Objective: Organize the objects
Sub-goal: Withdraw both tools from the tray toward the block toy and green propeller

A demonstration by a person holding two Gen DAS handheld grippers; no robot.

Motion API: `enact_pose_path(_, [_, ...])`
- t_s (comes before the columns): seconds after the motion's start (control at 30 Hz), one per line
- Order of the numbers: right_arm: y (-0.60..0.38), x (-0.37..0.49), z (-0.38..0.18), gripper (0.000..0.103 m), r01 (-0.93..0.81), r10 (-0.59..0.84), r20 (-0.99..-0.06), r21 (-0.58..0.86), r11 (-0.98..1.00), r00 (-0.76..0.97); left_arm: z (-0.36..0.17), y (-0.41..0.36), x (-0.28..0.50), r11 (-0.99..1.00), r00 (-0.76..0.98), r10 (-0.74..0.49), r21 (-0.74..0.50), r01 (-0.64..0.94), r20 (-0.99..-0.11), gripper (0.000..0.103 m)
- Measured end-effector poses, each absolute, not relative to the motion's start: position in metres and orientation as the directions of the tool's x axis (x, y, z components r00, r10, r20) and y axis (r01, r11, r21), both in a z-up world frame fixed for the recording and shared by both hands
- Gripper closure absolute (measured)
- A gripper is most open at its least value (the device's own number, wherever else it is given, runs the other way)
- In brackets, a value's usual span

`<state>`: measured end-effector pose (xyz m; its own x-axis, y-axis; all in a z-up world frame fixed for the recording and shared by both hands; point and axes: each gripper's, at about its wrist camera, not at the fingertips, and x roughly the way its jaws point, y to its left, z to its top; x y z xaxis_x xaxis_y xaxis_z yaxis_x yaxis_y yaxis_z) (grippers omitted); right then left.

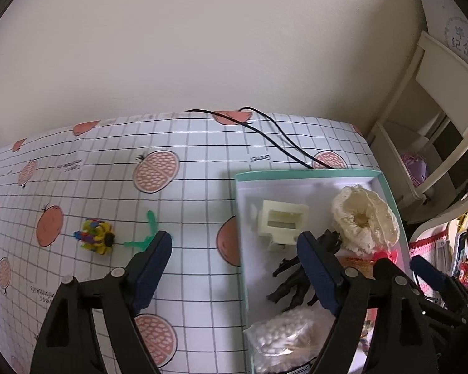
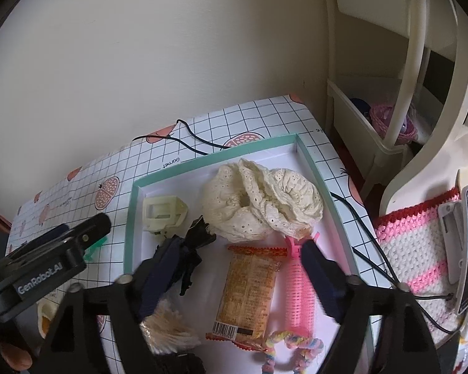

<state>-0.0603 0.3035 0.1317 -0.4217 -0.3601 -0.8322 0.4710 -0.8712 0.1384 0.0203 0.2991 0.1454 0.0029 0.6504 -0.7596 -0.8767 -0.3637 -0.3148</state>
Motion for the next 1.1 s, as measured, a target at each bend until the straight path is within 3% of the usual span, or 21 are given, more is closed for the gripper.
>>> enact_pose_path(0.17, [0.303,-0.06,0.132,0.003,0.472,-0.359,-0.83,0.134,-0.871,-0.428,0.141,0.287,0.012,-0.404,-0.024,0.654,-0.323,-0.856,-0.756,0.017])
enact_pose_path(0.27, [0.302,-0.06,0.132,0.001,0.471,-0.356,-0.828,0.13,-0.872,-0.432,0.136,0.283,0.007,-0.426,-0.034,0.654,-0.331,-0.842,-0.756,0.006])
enact_pose_path(1.1, [0.288,-0.057,0.122,0.0,0.469,-0.33,-0.836,0.101,-0.877,-0.437,0.108,0.266,-0.025,-0.521,-0.079,0.649,-0.366,-0.771,-0.757,0.005])
